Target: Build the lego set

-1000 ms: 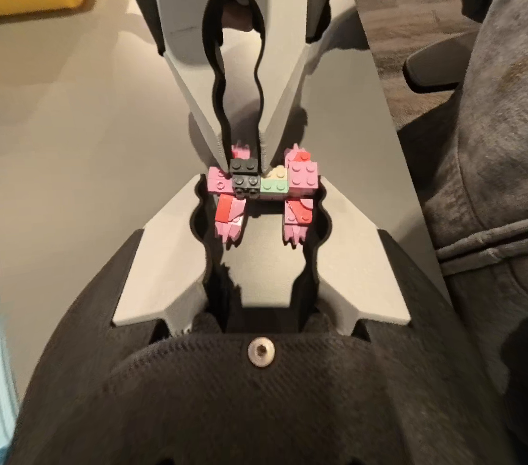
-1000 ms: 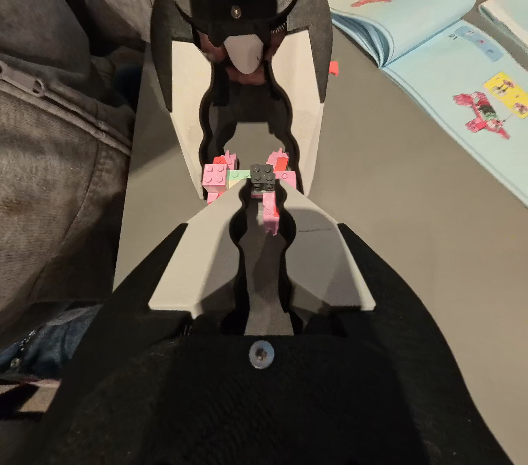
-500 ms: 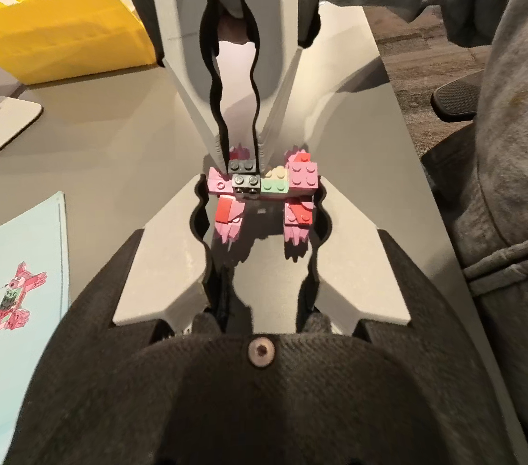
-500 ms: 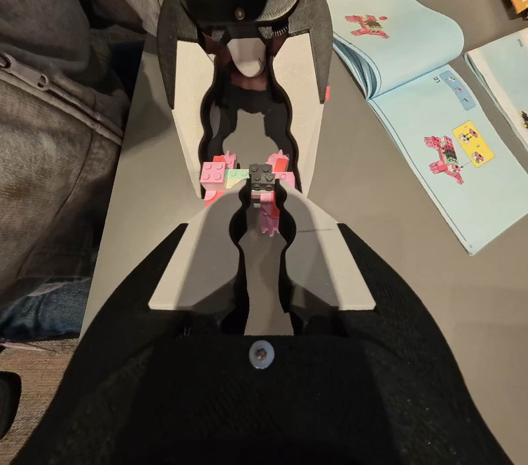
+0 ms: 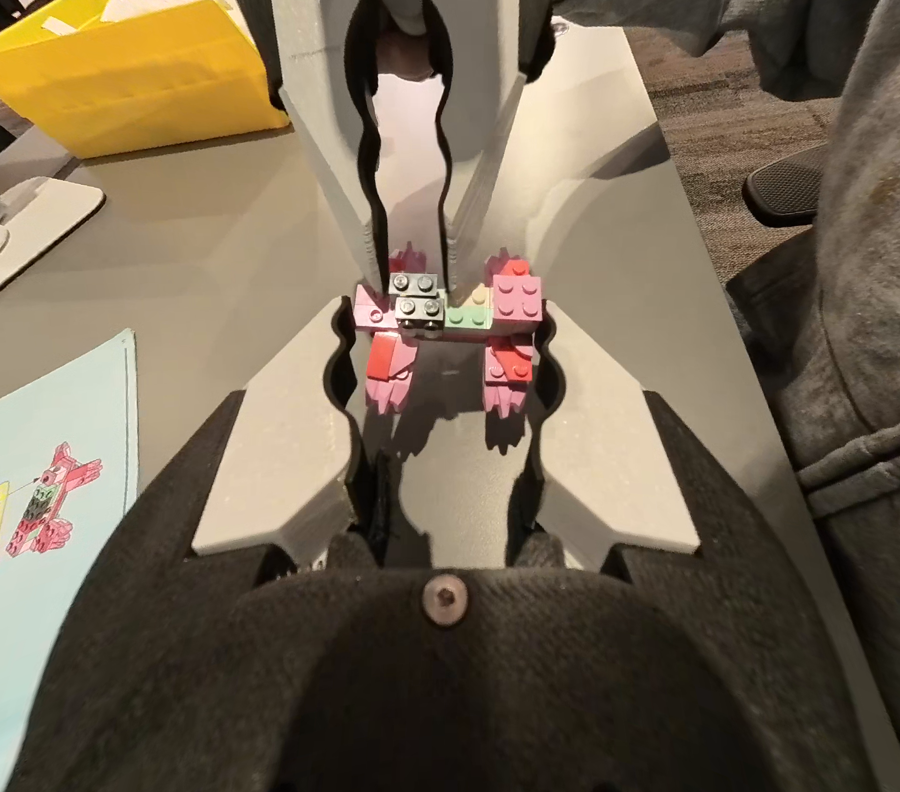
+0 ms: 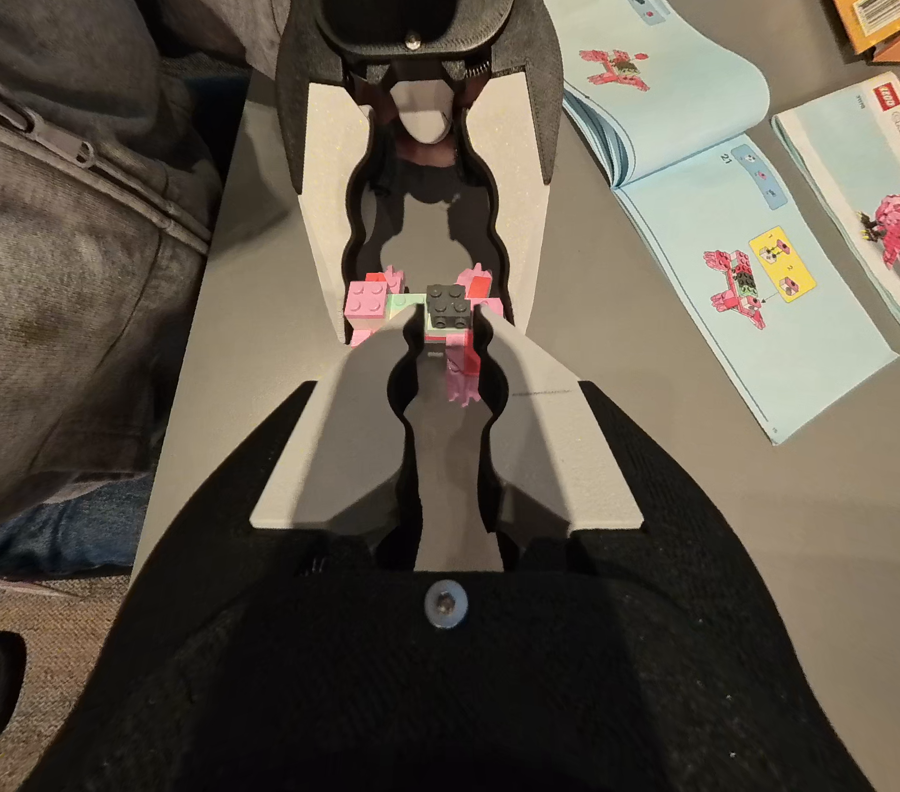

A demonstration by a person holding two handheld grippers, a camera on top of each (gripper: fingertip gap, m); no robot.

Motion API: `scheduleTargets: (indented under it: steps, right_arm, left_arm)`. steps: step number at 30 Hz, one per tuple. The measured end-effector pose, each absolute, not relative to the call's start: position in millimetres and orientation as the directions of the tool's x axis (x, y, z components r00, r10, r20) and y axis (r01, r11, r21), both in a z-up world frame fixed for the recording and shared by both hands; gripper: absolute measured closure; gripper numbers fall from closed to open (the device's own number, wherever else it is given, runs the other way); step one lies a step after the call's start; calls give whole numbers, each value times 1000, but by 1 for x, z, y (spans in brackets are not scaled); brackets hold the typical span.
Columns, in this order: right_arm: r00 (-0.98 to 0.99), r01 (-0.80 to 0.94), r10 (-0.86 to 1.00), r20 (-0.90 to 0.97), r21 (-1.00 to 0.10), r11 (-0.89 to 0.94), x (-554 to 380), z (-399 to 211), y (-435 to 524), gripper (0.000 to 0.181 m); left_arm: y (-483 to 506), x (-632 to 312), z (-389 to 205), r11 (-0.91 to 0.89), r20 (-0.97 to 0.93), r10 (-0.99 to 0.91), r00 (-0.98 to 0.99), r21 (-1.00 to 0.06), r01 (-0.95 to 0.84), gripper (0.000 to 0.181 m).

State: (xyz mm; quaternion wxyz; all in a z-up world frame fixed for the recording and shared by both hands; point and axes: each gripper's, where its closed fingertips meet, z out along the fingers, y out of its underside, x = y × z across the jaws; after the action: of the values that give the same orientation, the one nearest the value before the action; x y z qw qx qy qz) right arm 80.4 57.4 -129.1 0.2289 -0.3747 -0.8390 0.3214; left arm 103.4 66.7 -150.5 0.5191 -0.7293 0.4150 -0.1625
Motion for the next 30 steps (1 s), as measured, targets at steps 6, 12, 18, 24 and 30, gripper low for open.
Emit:
scheduleTargets:
  steps: [6,12,18,24,30]
  right_arm:
    - [-616,478,778,122,-728,492,82,-126,55,159]
    - [-602,478,790,115,-741,472,81,-123,56,150]
    - [-558,354,747,361,-711,608,85,-110,76,110]
    - [-447,87,174,877,-151,985,86,-105,86,93]
    - [-387,-97,-74,919,39,995,79,-104,51,108]
  left_arm:
    - [67,101,-147,-112,-194,-768,611,-898,-425,107]
    - [67,101,-146,-110,-193,-767,612,-900,-421,107]
    - [66,96,-139,-120,-161,-776,609,-911,-394,107]
    - [52,99,-118,-136,-32,-853,521,-950,-282,107]
    - [42,105,-110,-148,27,-889,457,-962,-232,107]
